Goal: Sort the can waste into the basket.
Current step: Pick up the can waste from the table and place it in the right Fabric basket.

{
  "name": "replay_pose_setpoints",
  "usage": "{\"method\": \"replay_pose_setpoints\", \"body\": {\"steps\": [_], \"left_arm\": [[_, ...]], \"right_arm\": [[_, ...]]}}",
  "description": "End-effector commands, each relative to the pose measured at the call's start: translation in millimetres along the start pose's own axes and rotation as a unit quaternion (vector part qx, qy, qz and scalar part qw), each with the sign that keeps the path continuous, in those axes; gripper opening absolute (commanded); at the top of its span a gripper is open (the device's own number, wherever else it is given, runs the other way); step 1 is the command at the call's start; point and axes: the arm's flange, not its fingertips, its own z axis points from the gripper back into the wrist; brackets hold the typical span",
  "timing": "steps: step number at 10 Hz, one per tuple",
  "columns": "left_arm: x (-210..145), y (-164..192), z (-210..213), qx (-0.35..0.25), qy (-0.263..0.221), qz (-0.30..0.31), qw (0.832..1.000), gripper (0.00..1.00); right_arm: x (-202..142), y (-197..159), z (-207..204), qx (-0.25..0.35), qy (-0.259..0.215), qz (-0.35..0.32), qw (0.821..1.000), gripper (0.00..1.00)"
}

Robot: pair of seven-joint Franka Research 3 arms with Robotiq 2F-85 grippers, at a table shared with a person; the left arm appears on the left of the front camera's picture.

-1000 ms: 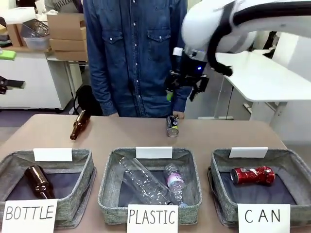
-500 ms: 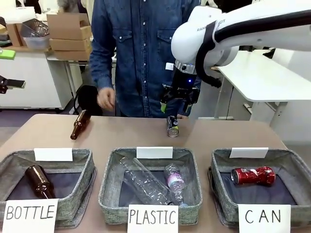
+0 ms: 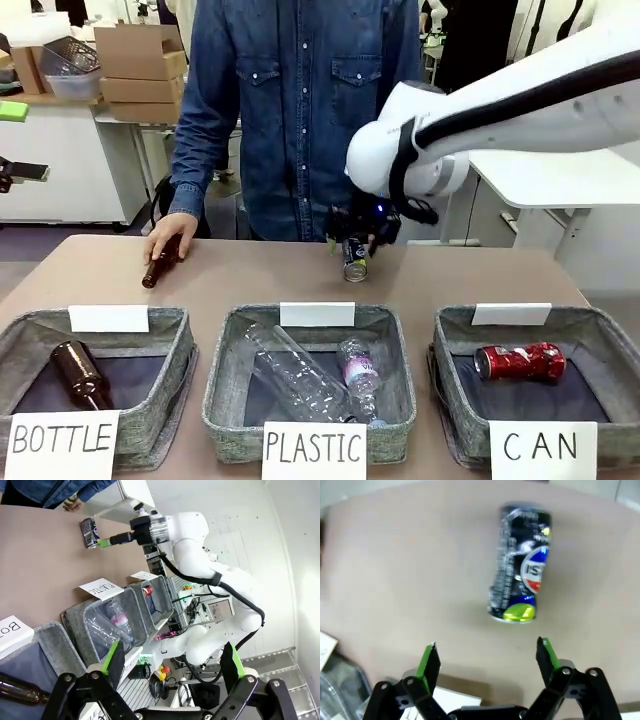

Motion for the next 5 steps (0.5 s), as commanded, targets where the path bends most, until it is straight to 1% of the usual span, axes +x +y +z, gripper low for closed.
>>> {"method": "replay_pose_setpoints", "body": {"steps": [1,2,4,5], "left_arm": [[-1.3,-1.3,3.0,-0.001,0.006,-0.008,1.000,1.00],[-1.3,-1.3,3.0,-0.001,0.006,-0.008,1.000,1.00],[-1.3,-1.3,3.0,-0.001,0.006,-0.008,1.000,1.00],[-1.3,-1.3,3.0,-0.001,0.006,-0.008,1.000,1.00]], "right_arm": [[-1.4,7.0,-18.0,-0.030,0.019,-0.031,0.999,1.00],[4.5,5.9,-30.5,-0.041,0.021,-0.037,0.998,1.00],[13.6,5.9,-55.1,-0.041,0.027,-0.055,0.997,1.00],[13.6,4.5,-57.4,-0.045,0.026,-0.061,0.997,1.00]]}}
